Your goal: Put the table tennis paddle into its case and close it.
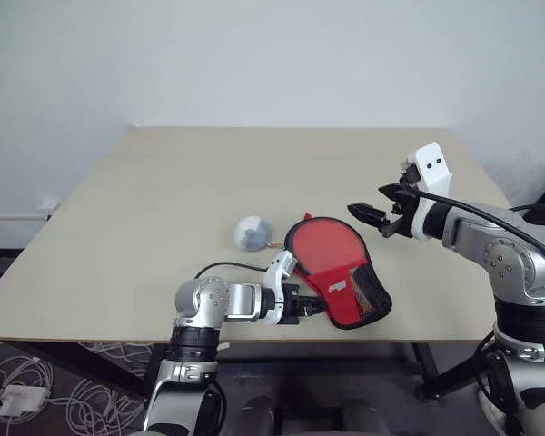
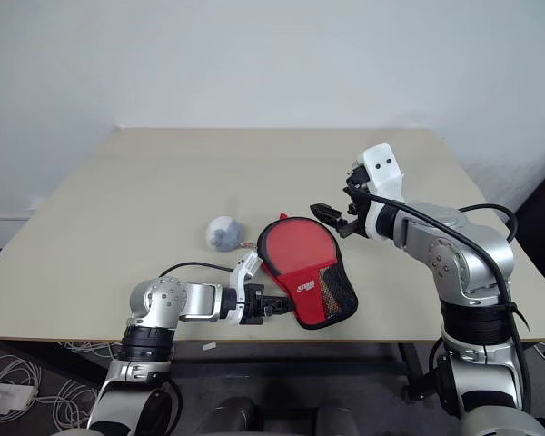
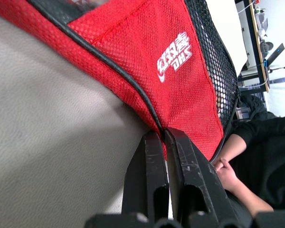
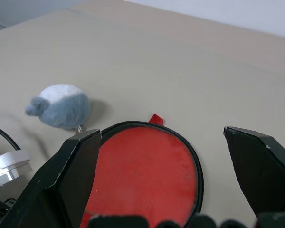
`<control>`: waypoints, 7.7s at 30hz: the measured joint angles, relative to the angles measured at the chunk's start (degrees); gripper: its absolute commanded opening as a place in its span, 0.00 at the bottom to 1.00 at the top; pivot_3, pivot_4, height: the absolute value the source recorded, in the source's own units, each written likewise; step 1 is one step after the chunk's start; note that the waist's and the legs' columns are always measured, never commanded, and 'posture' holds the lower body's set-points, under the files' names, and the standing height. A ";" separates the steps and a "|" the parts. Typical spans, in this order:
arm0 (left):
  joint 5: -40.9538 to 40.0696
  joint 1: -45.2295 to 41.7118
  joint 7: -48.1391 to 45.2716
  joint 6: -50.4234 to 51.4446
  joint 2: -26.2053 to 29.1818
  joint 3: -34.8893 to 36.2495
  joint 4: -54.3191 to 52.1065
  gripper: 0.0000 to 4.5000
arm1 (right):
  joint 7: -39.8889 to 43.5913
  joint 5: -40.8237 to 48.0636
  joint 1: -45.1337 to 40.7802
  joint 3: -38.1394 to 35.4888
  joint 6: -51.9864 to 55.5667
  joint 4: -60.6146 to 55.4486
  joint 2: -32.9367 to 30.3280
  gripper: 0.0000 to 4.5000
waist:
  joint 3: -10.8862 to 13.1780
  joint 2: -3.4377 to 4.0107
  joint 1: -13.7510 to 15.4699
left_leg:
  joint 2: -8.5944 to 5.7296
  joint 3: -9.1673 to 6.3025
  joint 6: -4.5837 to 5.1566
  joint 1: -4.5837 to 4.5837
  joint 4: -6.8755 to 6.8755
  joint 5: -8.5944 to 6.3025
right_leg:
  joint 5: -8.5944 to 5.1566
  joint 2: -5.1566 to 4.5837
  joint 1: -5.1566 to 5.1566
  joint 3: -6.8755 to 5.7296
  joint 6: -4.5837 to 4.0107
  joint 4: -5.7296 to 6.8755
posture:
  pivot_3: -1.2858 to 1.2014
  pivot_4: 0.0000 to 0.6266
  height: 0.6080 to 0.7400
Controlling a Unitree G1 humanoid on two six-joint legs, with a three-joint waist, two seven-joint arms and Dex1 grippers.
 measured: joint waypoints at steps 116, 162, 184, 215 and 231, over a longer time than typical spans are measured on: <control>27.00 13.42 -20.40 -57.26 17.57 -24.61 -14.11 0.14 | 14.23 -22.26 -29.37 16.01 -38.82 74.04 31.77 1.00 | 0.17 0.13 -1.31 | -0.05 0.07 -0.23 -0.12 -0.12 0.15 | 0.03 0.15 -0.84 0.22 -0.11 0.85 | 0.52 0.00 0.96; 27.25 13.41 -21.19 -56.53 17.53 -24.43 -14.32 0.13 | 18.68 -32.01 -30.05 18.02 -35.09 78.22 34.40 0.42 | 0.06 0.32 -1.52 | -0.04 0.04 -0.25 -0.07 -0.10 0.17 | 0.03 0.20 -0.81 0.22 -0.13 0.91 | 0.52 0.00 0.96; 30.78 10.80 -18.86 -61.09 16.24 -21.94 -7.96 0.13 | 20.05 -32.02 -29.43 17.99 -34.56 76.43 33.86 0.05 | 0.06 0.32 -1.52 | -0.04 0.02 -0.30 -0.08 -0.09 0.19 | 0.04 0.20 -0.83 0.22 -0.13 0.93 | 0.52 0.00 0.96; 31.98 10.08 -21.97 -70.61 13.04 -21.93 0.84 0.13 | 13.40 -31.04 -35.84 10.76 -37.73 85.93 35.00 0.05 | -0.28 0.50 -1.50 | -0.05 0.01 -0.30 -0.01 -0.09 0.20 | 0.04 0.20 -0.74 0.21 -0.14 0.94 | 0.52 0.00 0.96; 32.06 9.47 -22.70 -72.46 12.59 -21.98 2.90 0.13 | -0.21 -31.02 -38.01 4.22 -40.59 92.25 32.19 0.05 | -0.39 0.62 -1.50 | -0.07 0.01 -0.29 0.03 -0.06 0.21 | 0.05 0.20 -0.65 0.18 -0.15 0.94 | 0.52 0.00 0.96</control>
